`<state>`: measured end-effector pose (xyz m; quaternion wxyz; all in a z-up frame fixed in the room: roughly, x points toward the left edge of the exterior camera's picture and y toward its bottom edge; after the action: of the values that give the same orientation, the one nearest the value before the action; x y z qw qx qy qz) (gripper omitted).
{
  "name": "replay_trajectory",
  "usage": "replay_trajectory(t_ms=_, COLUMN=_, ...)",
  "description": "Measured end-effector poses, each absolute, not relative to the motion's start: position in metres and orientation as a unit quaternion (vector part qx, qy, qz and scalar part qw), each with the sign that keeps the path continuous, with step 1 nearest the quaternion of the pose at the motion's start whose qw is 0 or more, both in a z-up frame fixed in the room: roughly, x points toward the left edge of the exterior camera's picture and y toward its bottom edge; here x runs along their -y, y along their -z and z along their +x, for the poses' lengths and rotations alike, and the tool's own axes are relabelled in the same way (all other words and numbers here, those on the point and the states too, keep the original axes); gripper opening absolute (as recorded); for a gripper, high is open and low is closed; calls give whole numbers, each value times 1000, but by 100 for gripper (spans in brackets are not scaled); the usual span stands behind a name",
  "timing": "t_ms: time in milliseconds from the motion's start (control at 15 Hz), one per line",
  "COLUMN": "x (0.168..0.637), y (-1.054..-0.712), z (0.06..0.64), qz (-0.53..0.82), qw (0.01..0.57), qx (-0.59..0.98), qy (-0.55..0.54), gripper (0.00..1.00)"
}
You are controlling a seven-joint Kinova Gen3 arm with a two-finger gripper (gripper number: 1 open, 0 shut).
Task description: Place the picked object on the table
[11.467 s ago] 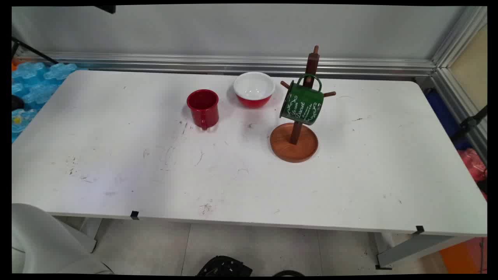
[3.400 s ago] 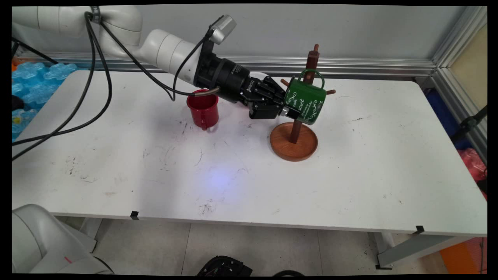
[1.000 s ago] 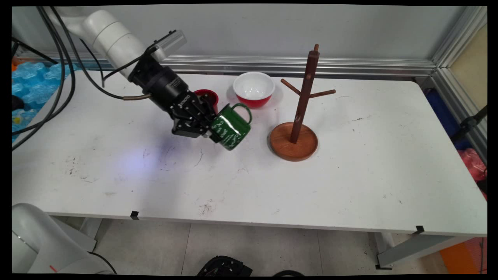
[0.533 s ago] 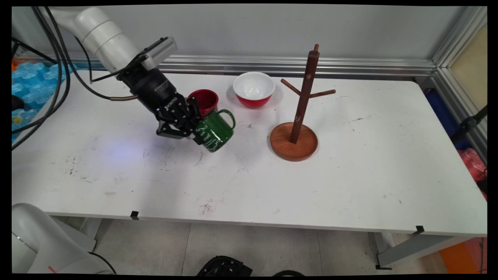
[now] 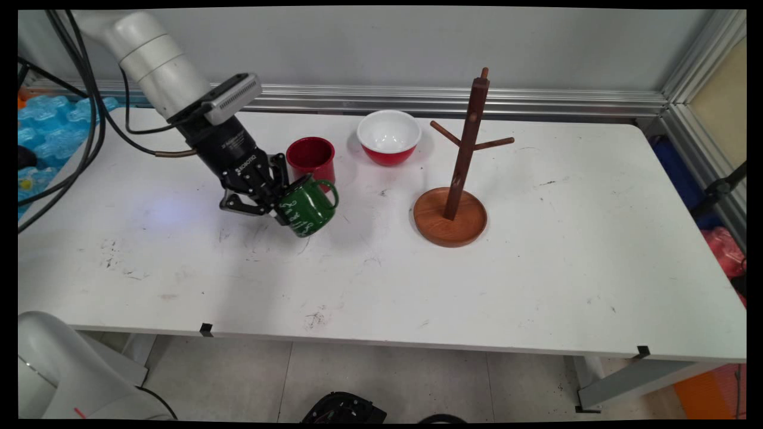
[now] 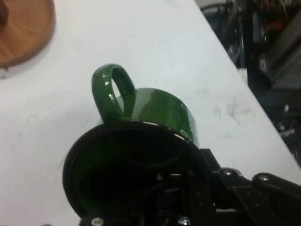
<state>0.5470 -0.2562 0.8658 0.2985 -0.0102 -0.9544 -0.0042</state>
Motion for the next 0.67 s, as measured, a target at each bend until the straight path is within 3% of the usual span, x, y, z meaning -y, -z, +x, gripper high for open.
replay_trajectory(t_ms=667, x=267, y=-855, z=557, qz=-64, qw=241, qx=968, qy=-12, gripper=0)
